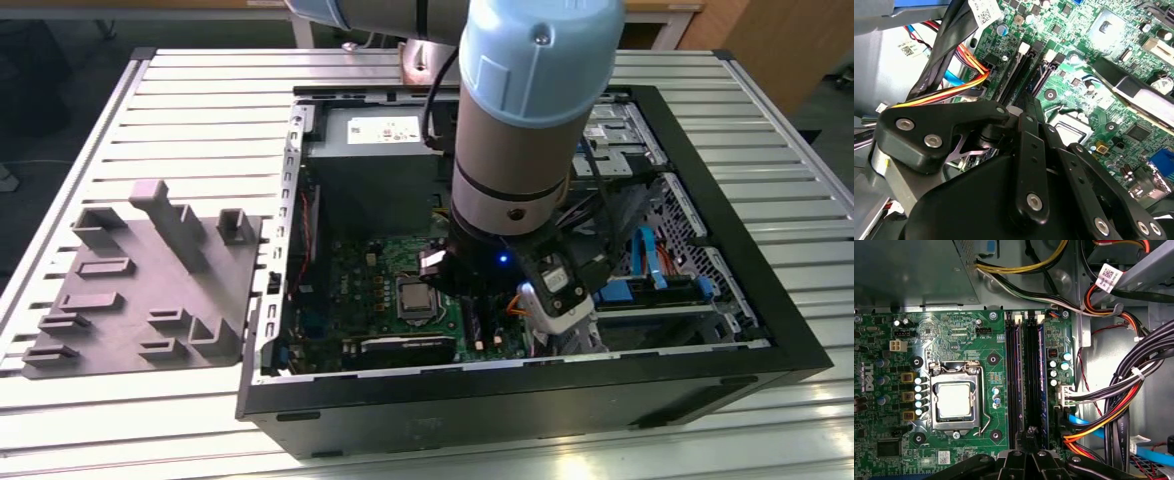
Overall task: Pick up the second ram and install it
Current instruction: 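Press down the second ram until it locks into place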
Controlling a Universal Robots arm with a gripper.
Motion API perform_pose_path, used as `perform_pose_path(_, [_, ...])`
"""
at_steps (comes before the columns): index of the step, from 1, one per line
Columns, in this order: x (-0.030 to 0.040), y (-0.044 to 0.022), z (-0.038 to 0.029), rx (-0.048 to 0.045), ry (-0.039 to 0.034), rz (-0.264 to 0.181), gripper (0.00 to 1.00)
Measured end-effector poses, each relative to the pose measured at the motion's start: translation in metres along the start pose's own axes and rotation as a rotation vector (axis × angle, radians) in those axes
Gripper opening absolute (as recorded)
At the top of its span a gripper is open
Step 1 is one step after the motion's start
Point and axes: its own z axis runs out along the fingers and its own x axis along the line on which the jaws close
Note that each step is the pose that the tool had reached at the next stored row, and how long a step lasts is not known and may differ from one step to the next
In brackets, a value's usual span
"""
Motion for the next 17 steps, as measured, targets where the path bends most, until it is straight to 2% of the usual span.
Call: perform_pose_path(17, [0.0003, -0.0004, 0.0068, 0.0001, 0.0001, 0.000, 0.11])
